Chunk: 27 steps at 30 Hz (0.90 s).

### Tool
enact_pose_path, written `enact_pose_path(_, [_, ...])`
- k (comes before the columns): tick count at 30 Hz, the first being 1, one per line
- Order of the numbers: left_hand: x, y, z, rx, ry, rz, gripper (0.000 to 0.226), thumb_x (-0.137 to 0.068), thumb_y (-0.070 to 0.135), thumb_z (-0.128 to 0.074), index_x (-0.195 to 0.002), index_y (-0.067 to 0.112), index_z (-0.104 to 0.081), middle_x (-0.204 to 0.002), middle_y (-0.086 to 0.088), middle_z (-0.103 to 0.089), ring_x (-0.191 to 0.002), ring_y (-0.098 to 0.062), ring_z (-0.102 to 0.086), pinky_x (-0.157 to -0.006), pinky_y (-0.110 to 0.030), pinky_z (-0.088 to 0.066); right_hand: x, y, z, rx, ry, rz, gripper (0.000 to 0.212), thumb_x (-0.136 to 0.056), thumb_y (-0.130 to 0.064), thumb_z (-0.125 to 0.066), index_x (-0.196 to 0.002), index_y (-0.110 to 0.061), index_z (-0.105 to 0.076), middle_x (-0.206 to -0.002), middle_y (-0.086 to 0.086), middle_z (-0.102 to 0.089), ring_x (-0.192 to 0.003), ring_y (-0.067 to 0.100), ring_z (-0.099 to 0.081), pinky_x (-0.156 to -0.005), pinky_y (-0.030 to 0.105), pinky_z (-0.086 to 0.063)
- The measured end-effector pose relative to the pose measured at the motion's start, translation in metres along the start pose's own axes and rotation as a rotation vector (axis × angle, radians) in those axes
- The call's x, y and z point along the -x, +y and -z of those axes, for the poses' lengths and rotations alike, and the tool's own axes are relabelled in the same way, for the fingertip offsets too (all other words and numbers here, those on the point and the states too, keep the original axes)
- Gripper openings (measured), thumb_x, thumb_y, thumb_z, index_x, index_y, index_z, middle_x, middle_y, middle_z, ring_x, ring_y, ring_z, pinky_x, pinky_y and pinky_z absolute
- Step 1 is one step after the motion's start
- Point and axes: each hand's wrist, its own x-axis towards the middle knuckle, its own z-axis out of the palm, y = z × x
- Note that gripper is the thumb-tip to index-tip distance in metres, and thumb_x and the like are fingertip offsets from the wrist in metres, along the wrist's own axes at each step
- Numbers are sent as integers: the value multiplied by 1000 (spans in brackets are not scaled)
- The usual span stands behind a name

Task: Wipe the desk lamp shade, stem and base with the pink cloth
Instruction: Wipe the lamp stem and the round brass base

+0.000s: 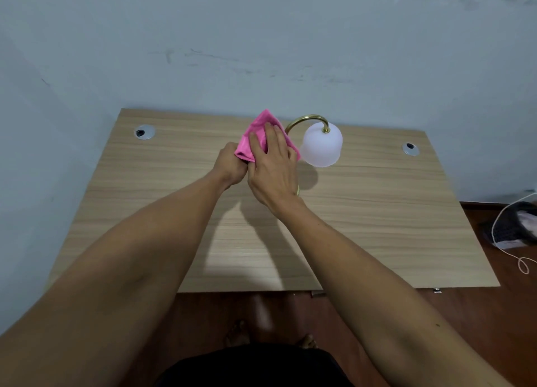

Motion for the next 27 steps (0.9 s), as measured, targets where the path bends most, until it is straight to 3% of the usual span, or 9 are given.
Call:
enact_pose_path(4, [0,2,1,-39,1,-18,31,-88,4,-57,-61,18,-58,-62,2,-54,-58,-8,-43,-51,-28,-35,-2,3,4,-77,9,45,56,-90,-9,-54,-145,0,-51,-153,23,-46,-145,40,-38,-118,48,-34])
enact_pose_path(9, [1,0,4,-110,-46,-72,30,-85,5,-70,-60,16,-59,-69,-8,-56,-70,-12,-45,-59,-30,-35,0,18,11,-177,23,142,53,-85,-2,-50,-137,12,-54,-141,28,-55,-136,43,-48,-119,47,-35])
enact_pose_path(14, [3,8,5,-113,-30,-37,33,-85,2,-62,-55,11,-54,-62,-4,-48,-56,-5,-36,-49,-29,-30,-1,3,19,-183,6,22,47,-86,-9,-48,-128,9,-58,-128,25,-58,-118,42,-51,-105,47,-44])
enact_pose_path(16, [4,6,8,-143,-12,-42,37,-86,1,-59,-55,18,-49,-59,-2,-48,-56,-6,-37,-47,-24,-30,-6,0,21,-158,-7,96,41,-83,-7,-52,-121,6,-62,-123,22,-59,-115,40,-50,-100,47,-46])
enact_pose_path(18, [3,4,9,-136,-33,-74,34,-85,-1,-64,-58,17,-56,-60,-9,-53,-61,-11,-43,-51,-24,-33,-7,4,21,-154,10,150,42,-82,-3,-55,-123,4,-63,-124,21,-60,-116,37,-49,-101,44,-44])
enact_pose_path(20, [6,5,7,-107,-48,-63,22,-85,0,-67,-64,7,-65,-58,-7,-54,-62,-11,-42,-55,-27,-33,-1,7,21,-198,47,54,47,-83,0,-56,-129,4,-60,-130,22,-58,-118,35,-44,-104,38,-39])
enact_pose_path(22, [6,7,5,-110,-25,-78,29,-85,0,-67,-59,12,-62,-54,1,-49,-61,-5,-40,-57,-28,-30,3,6,21,-212,68,16,50,-82,3,-57,-131,6,-58,-132,23,-57,-116,33,-40,-103,36,-35])
enact_pose_path(25, [6,6,6,-241,-30,-148,34,-85,0,-64,-59,19,-55,-61,-11,-47,-71,-7,-42,-59,-28,-29,2,18,21,-158,49,171,51,-79,4,-58,-130,7,-59,-130,22,-59,-114,35,-43,-102,40,-40])
enact_pose_path(27, [6,8,7,-271,-43,-150,27,-87,4,-66,-63,16,-60,-60,-12,-47,-67,-6,-44,-56,-26,-31,1,22,24,-137,26,159,49,-80,2,-57,-130,4,-59,-131,19,-58,-112,35,-46,-99,39,-42])
